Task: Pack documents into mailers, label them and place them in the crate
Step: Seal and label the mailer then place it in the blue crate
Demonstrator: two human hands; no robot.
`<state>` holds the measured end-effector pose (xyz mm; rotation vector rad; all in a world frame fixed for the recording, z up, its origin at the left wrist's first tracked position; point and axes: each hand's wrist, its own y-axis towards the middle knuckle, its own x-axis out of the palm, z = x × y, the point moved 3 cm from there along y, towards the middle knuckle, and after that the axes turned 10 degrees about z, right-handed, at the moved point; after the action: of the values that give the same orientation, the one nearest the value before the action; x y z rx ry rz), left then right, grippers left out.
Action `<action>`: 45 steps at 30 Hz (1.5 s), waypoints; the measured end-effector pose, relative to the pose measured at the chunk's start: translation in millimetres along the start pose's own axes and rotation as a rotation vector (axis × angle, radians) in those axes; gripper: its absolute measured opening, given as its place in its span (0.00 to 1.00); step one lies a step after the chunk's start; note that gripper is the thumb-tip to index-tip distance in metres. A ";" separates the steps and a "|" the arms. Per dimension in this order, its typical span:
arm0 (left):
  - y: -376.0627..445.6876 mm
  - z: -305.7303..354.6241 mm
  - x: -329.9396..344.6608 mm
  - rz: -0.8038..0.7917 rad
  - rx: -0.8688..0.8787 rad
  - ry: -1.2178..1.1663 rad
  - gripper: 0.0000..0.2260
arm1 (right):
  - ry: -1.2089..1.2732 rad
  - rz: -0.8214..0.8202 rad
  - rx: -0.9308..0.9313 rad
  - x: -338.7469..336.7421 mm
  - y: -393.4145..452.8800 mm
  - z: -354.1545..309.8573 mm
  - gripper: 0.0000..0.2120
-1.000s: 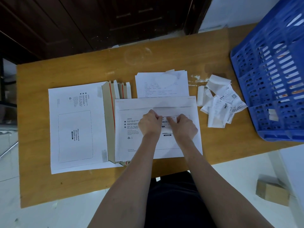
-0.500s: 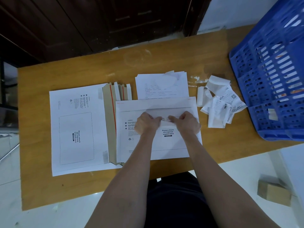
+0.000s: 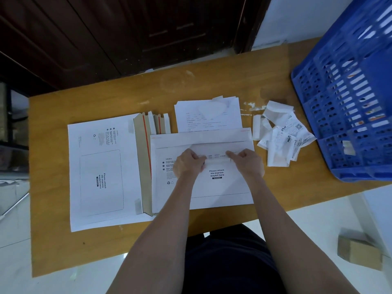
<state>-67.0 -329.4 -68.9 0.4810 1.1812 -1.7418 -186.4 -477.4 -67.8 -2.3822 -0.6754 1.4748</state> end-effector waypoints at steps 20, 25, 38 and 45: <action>-6.7 -13.3 4.3 -0.323 0.150 -0.233 0.12 | 0.114 -0.203 -0.126 3.9 -15.3 12.2 0.16; -15.8 -12.7 13.0 -0.137 0.182 -0.121 0.09 | 0.161 -0.233 -0.183 2.1 -19.9 18.4 0.21; -24.8 -12.0 19.0 -0.125 0.335 0.040 0.26 | 0.127 -0.240 -0.250 0.1 -37.6 29.1 0.26; -32.6 -11.1 15.5 -0.216 0.557 0.260 0.35 | -0.072 -0.252 -0.216 0.7 -43.8 19.0 0.32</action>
<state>-104.4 -324.3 -69.0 0.9628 0.9323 -2.2553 -214.1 -439.9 -57.3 -2.2967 -1.1589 1.4475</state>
